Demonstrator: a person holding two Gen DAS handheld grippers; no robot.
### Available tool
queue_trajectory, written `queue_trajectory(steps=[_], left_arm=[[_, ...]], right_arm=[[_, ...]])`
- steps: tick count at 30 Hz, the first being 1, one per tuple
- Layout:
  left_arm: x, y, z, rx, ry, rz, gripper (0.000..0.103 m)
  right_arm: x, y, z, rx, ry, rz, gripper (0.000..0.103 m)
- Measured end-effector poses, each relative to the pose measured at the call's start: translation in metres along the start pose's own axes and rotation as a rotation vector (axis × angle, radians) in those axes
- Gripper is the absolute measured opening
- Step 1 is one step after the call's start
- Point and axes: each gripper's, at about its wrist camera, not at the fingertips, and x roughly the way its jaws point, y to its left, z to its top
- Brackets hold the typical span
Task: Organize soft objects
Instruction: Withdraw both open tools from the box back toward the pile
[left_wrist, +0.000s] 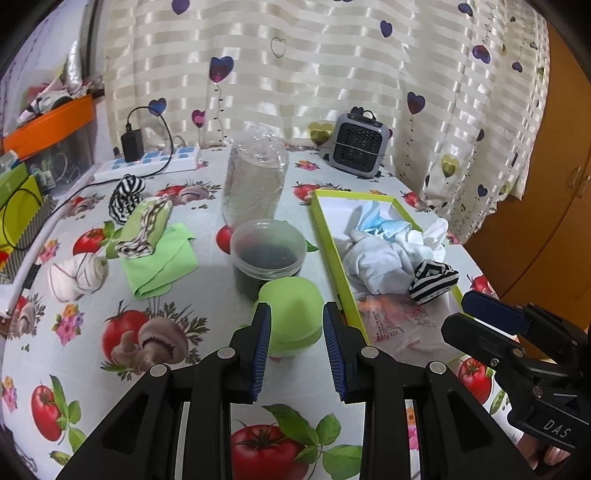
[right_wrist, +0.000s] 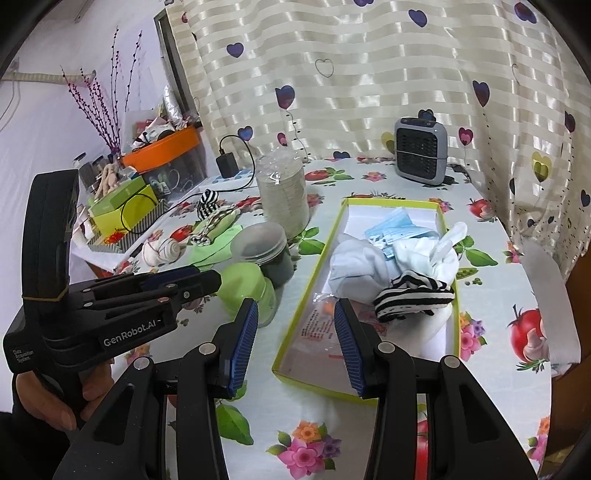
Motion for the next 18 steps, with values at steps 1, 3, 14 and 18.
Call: queue_trajectory(steps=[1, 3, 14, 18], left_arm=[[-0.001, 0.002, 0.000, -0.003, 0.000, 0.002, 0.028], [-0.003, 0.004, -0.001, -0.010, -0.003, 0.003, 0.028], [-0.013, 0.020, -0.002, -0.045, -0.022, 0.026, 0.028], [-0.018, 0.028, -0.002, -0.057, -0.030, 0.042, 0.028]], right_arm=[[0.000, 0.001, 0.000, -0.001, 0.000, 0.001, 0.044], [0.001, 0.002, 0.000, -0.004, 0.002, 0.001, 0.044], [0.002, 0.016, 0.002, -0.031, 0.004, 0.014, 0.044], [0.004, 0.024, 0.003, -0.049, 0.005, 0.026, 0.044]])
